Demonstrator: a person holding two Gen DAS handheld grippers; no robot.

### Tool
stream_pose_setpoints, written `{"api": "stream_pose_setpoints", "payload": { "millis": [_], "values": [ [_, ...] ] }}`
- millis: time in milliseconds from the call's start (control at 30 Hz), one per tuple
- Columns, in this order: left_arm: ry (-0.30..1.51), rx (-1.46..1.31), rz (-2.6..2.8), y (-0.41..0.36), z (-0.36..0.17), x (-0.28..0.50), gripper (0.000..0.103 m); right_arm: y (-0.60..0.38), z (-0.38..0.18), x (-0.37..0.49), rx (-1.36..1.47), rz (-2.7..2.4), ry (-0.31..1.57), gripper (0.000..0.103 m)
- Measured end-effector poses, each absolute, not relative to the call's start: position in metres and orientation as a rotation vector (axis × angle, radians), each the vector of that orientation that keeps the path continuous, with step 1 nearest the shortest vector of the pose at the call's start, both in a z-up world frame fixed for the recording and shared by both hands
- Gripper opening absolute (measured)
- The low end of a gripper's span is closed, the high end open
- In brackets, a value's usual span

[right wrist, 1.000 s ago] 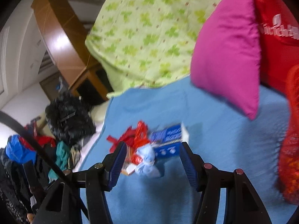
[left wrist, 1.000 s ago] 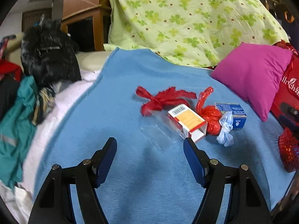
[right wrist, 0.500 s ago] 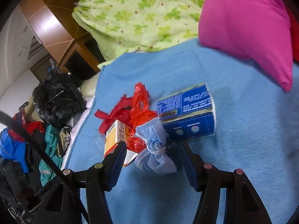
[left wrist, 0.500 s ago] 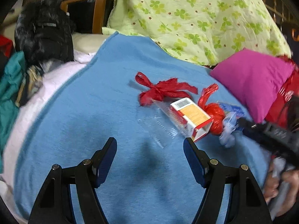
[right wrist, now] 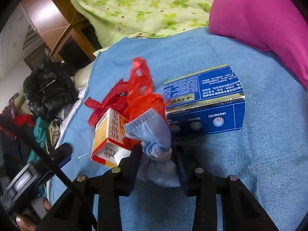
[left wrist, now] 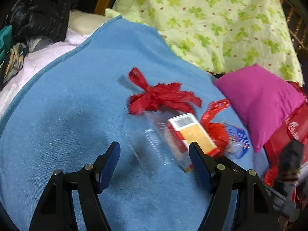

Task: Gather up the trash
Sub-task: 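Return both tools to the blanket and grasp the blue cloth with the right tool, then grasp the clear plastic tray with the left tool while the right tool holds the blue cloth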

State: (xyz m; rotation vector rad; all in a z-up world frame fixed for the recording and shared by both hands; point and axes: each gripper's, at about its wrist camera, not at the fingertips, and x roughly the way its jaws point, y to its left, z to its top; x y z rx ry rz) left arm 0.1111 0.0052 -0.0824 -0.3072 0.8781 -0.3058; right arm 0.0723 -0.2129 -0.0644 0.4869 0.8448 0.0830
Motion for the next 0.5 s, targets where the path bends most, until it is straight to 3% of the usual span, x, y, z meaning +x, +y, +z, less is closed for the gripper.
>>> {"api": "stream_pose_setpoints", "payload": {
  "millis": [300, 500],
  "values": [
    [0.920, -0.326, -0.234, 0.042, -0.092, 0.105, 0.081, -0.218, -0.060, 0.063, 0.491, 0.085, 0.850, 0.038],
    [0.942, -0.378, -0.115, 0.083, -0.096, 0.091, 0.078, -0.222, -0.051, 0.051, 0.503, 0.091, 0.824, 0.038]
  ]
}}
